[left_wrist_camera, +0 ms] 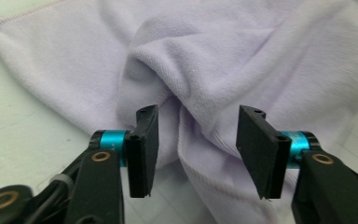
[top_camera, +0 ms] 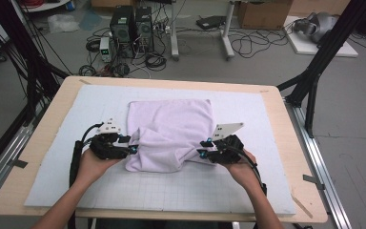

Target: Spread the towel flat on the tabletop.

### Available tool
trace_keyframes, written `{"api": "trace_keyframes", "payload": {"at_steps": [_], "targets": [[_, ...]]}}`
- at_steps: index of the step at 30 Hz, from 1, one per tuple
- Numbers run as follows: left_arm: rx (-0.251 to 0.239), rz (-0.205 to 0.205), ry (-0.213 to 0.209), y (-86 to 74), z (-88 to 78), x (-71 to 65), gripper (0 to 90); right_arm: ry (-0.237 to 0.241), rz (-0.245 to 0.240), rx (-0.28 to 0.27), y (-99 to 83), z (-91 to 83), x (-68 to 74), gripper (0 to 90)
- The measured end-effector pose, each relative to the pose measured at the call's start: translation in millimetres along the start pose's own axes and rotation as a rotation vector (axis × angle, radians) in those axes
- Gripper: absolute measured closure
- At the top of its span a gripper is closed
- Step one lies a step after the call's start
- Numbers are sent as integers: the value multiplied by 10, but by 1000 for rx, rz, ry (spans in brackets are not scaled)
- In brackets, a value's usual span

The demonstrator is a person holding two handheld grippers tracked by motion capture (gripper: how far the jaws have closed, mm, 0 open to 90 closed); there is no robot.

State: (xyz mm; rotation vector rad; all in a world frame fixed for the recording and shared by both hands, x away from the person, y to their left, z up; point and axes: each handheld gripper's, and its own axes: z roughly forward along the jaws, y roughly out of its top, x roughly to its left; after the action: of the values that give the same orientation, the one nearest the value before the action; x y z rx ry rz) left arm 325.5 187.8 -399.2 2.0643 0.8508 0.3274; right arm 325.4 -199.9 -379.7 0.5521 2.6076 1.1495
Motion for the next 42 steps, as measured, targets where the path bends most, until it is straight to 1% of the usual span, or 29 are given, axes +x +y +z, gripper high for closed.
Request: {"api": "trace_keyframes", "payload": {"at_steps": [1, 2, 3, 5, 7, 8, 9, 10, 11, 12, 14, 15, 16, 17, 18, 20, 22, 24, 26, 29, 31, 33, 35, 36, 38, 39, 40, 41, 42], "targets": [[4, 15, -5, -17, -22, -17, 480, 0, -24, 11, 4, 7, 50, 617], [20, 33, -2, -41, -19, -37, 482, -13, -41, 9, -7, 21, 103, 578], [32, 41, 0, -63, 5, -47, 489, -28, -42, 12, -32, 64, 134, 559], [55, 33, -18, -98, 87, -44, 500, -32, -29, 45, -80, 185, 126, 522], [82, 34, -22, -135, 225, -61, 522, -36, -18, 81, -110, 321, 106, 518], [108, 41, -29, -153, 301, -70, 550, -42, -27, 102, -119, 407, 102, 519], [132, 49, -42, -172, 373, -84, 590, -49, -37, 125, -125, 487, 104, 542], [135, 76, -29, -186, 414, -109, 639, -46, -39, 140, -131, 561, 109, 575], [122, 99, -11, -184, 423, -127, 686, -55, -49, 150, -134, 618, 115, 593], [122, 94, -15, -183, 424, -123, 747, -55, -47, 127, -133, 653, 110, 678], [119, 76, -39, -185, 406, -89, 824, -21, -40, 128, -122, 670, 97, 802], [122, 68, -51, -185, 387, -74, 839, -5, -42, 130, -122, 667, 101, 838], [121, 61, -55, -186, 360, -67, 846, 0, -53, 131, -124, 655, 99, 852], [110, 61, -55, -184, 325, -62, 849, 24, -46, 127, -129, 627, 91, 857], [93, 55, -59, -178, 266, -60, 850, 44, -28, 111, -140, 584, 85, 859], [69, 61, -48, -156, 146, -55, 852, 63, -29, 81, -150, 465, 80, 860], [43, 56, -55, -129, 25, -50, 853, 61, -29, 57, -157, 316, 82, 861], [9, 50, -55, -92, -118, -61, 852, 74, -27, 39, -159, 152, 75, 861], [-25, 62, -43, -51, -275, -78, 852, 71, -28, 29, -168, -30, 66, 861], [-54, 54, -30, -25, -391, -55, 853, 56, -19, 16, -193, -224, 28, 861], [-51, 52, -8, -30, -404, -16, 853, 22, -12, 17, -211, -326, -31, 861], [-39, 29, 7, -65, -360, 37, 853, -16, 2, 34, -240, -369, -118, 860], [-10, 10, 17, -122, -261, 94, 853, -33, 46, 52, -290, -331, -246, 860], [13, -9, 13, -170, -175, 125, 852, -46, 60, 68, -308, -287, -303, 859], [51, -20, 7, -238, -56, 145, 846, -63, 98, 90, -332, -172, -400, 855], [58, -21, 0, -255, -29, 144, 830, -55, 109, 107, -337, -98, -432, 848], [57, -22, -13, -269, -5, 131, 786, -54, 105, 118, -336, -60, -437, 825], [57, -19, -25, -266, -4, 124, 703, -54, 101, 121, -328, -30, -428, 789], [52, -15, -37, -254, -10, 110, 649, -47, 103, 110, -320, -35, -416, 762]]}}
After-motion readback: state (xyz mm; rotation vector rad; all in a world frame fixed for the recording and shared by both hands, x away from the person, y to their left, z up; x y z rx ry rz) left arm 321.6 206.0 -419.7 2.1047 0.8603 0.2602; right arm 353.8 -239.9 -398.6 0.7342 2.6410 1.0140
